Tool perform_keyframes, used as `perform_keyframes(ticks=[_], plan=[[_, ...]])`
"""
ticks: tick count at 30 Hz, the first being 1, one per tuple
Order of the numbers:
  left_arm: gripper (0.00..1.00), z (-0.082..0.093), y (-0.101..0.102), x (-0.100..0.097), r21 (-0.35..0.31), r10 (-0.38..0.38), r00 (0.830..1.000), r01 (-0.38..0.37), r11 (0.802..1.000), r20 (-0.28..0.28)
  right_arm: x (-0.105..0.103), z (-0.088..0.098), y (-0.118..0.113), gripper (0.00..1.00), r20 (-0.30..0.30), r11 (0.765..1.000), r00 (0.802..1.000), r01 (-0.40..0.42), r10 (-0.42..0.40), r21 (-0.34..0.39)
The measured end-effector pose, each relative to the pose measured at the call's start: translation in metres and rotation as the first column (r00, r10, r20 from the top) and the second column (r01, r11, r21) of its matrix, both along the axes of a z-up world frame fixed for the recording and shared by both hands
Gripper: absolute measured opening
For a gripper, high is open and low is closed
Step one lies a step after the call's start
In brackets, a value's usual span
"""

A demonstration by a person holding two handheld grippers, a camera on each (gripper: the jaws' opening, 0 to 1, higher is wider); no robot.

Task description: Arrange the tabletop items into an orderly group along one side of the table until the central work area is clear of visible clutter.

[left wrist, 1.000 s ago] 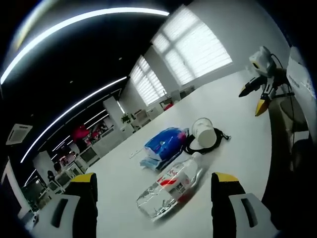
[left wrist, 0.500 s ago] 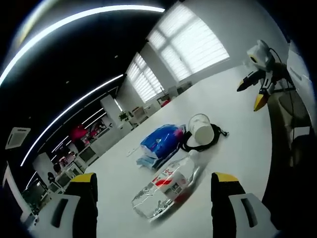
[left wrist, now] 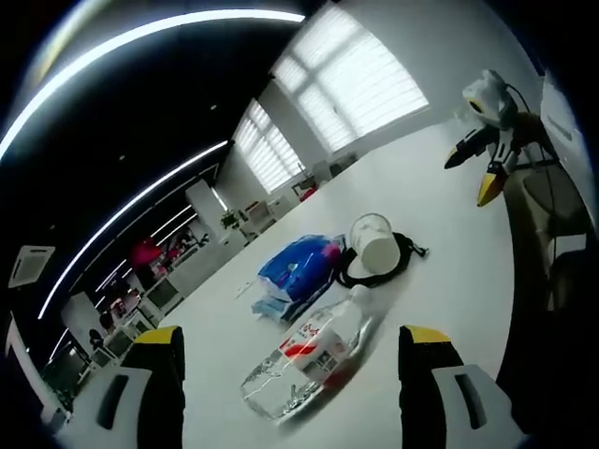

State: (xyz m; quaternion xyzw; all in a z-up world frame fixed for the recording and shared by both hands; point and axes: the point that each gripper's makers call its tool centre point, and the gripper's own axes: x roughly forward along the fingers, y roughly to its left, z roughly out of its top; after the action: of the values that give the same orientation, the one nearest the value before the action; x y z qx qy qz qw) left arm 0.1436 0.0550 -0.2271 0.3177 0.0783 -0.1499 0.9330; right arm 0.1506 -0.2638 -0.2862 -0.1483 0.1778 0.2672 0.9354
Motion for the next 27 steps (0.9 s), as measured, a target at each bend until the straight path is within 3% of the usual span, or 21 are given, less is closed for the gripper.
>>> perform_keyframes(ticks=[27], plan=[[0.93, -0.008, -0.011, 0.004, 0.018, -0.008, 1.000, 0.008, 1.000, -0.015, 0.000, 0.002, -0.009, 0.81, 0.007, 1.000, 1.000, 0.019, -0.019, 0.011]])
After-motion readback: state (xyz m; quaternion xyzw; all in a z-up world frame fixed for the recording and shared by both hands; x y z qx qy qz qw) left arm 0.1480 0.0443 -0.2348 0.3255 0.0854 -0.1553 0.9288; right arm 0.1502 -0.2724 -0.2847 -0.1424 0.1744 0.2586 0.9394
